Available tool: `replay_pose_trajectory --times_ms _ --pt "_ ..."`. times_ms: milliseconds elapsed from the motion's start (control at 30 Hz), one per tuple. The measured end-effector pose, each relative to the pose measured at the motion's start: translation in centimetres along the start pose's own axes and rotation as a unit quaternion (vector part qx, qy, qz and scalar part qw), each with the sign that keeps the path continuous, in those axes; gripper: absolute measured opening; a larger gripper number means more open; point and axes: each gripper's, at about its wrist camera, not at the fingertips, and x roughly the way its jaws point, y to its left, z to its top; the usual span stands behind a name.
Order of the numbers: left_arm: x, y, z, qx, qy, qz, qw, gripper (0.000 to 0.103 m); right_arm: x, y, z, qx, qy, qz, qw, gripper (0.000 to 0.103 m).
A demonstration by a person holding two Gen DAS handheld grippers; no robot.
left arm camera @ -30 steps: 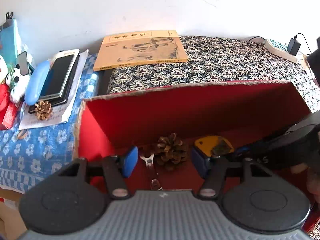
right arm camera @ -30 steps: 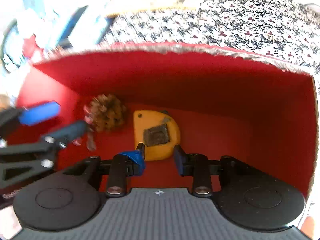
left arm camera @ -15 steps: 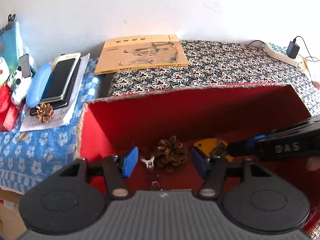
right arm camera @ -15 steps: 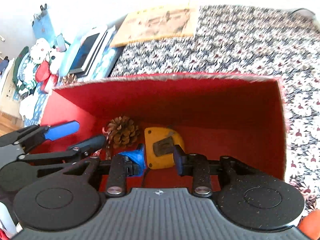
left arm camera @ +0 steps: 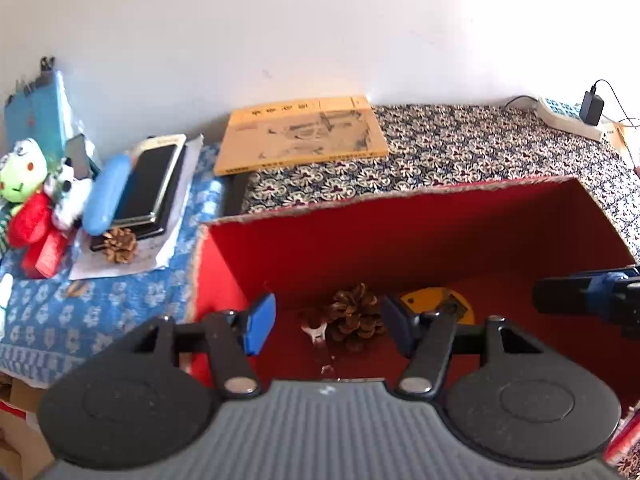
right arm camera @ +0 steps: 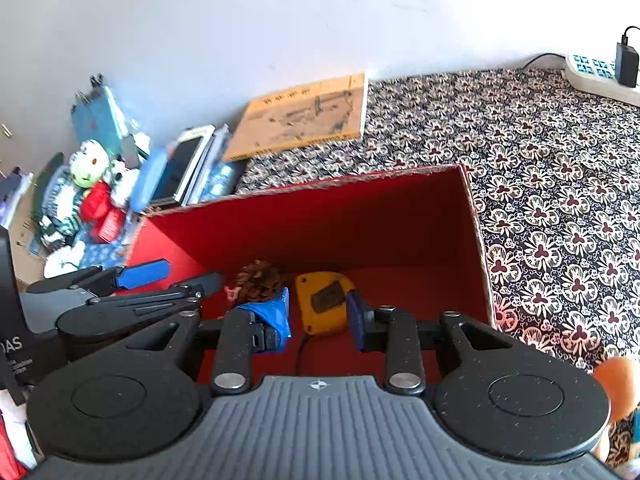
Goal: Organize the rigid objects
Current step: 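Withdraw the right gripper from the box toward the black mouse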
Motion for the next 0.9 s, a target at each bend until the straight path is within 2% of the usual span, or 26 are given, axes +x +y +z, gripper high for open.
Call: replay_pose_trajectory --times_ms 133,333,500,600,900 --pt "-2.3 -0.2 0.1 -0.005 -0.003 0.018 0.9998 0.063 -1.5 0.6 -0.8 -0.003 -0.019 0.004 1.000 0.014" --pt "-5.4 -0.7 -0.6 -0.017 -0.008 0.037 0.9991 0.066 -3.1 1.1 -1.9 -0.003 -0.028 0.032 0.999 0.015" --pt "-7.7 -1.9 -1.3 -0.015 -0.014 0.069 0.9974 0.070 -4.6 1.4 -2.6 -0.020 -0.028 0.032 0.999 0.015" --pt "-8.9 -2.5 -1.8 -0.023 -0.015 0.074 0.9969 0.075 -5.4 1.1 -2.9 -0.016 -0.024 0.046 0.999 0.015" --pt "-11.4 -4.5 -3.4 -0.036 -0.010 0.099 0.9944 0.078 -7.7 0.3 -4.8 -0.028 -0.024 0.068 0.997 0.015"
